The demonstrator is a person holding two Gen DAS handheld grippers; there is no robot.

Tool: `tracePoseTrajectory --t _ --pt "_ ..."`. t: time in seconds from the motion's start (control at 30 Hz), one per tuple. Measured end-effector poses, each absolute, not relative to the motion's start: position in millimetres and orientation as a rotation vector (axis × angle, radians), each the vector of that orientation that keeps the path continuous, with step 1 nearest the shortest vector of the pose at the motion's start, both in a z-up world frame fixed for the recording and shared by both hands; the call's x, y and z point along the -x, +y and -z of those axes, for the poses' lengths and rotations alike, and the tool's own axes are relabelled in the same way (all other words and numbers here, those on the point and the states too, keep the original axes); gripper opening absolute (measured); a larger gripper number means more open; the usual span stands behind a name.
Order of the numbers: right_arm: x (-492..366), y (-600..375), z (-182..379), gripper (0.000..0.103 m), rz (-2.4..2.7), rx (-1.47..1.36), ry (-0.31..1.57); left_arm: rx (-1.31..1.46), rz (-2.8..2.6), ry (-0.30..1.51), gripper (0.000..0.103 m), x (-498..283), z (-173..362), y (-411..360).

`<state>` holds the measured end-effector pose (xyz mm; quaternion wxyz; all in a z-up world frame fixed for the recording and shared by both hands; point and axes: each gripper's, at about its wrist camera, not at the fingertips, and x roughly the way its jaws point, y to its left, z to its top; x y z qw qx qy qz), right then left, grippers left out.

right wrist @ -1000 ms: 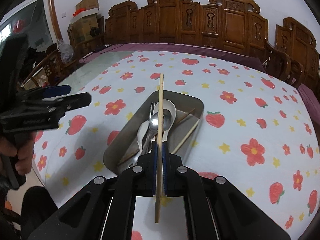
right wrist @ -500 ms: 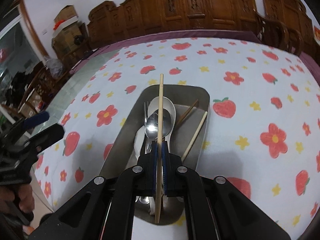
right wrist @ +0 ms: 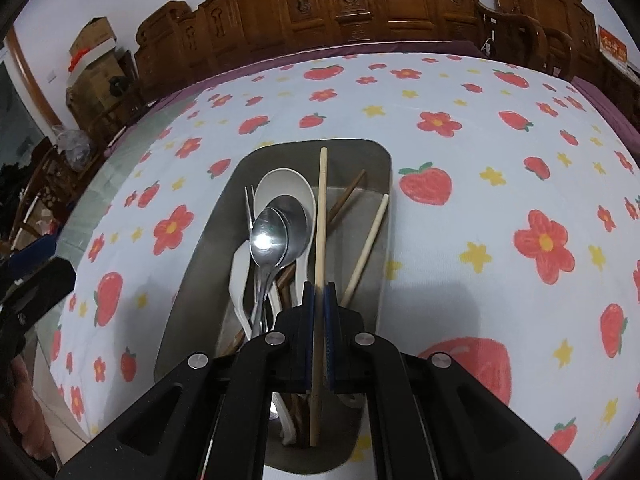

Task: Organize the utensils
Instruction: 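Open the right gripper on the chopstick and lift both grippers from the tray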

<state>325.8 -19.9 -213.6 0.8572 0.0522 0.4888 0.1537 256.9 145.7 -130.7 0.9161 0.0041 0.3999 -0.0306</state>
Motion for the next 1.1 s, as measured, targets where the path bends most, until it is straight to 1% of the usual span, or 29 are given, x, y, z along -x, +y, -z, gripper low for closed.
tracePoseTrajectory --t 0.1,0.3,0.47,0.5,0.53,0.6,0.67,0.7,0.73,0.77,0.83,0.87,0.93,1.1 --pt "-328.8 -19.1 214.4 0.009 -0.327 -0.128 1.022 -0.008 0.062 0.822 0.095 -256.8 130.7 145.5" --pt "-322.1 -18.1 203.7 0.01 -0.383 -0.07 0.958 -0.006 0.063 0.818 0.095 -256.3 130.2 144.7" --pt "-307.4 -29.8 183.5 0.01 -0.402 -0.024 0.888 0.01 0.064 0.802 0.095 -251.3 125.6 135.9" --pt "-303.8 -33.0 178.5 0.011 -0.405 -0.017 0.875 0.009 0.064 0.799 0.095 -250.3 124.1 133.8" --pt "-299.5 -36.8 172.9 0.017 -0.408 -0.01 0.859 0.008 0.065 0.793 0.095 -248.2 121.5 130.7" --pt "-292.6 -43.5 163.9 0.025 -0.401 0.002 0.832 0.006 0.066 0.78 0.095 -244.2 117.0 124.8" --pt "-285.1 -52.2 154.1 0.03 -0.401 0.001 0.807 0.004 0.065 0.771 0.095 -242.4 111.8 121.0" --pt "-281.8 -56.1 149.8 0.034 -0.401 -0.001 0.798 0.004 0.065 0.766 0.095 -240.8 109.7 118.6" --pt "-277.9 -60.3 145.5 0.041 -0.4 -0.005 0.788 0.003 0.062 0.762 0.095 -238.7 107.2 115.4" --pt "-273.4 -65.6 140.5 0.045 -0.4 -0.008 0.777 0.001 0.06 0.757 0.095 -236.3 104.5 111.9" --pt "-265.5 -72.7 132.7 0.059 -0.393 -0.009 0.756 -0.004 0.058 0.75 0.095 -232.8 100.6 107.0" --pt "-260.4 -77.4 127.5 0.063 -0.389 -0.006 0.742 -0.007 0.055 0.746 0.095 -230.9 98.7 104.4" --pt "-250.9 -85.7 118.6 0.074 -0.378 0.002 0.717 -0.014 0.053 0.739 0.095 -226.0 95.5 97.9" --pt "-230.1 -106.4 102.4 0.09 -0.357 -0.004 0.684 -0.013 0.071 0.723 0.095 -212.2 87.3 82.2"
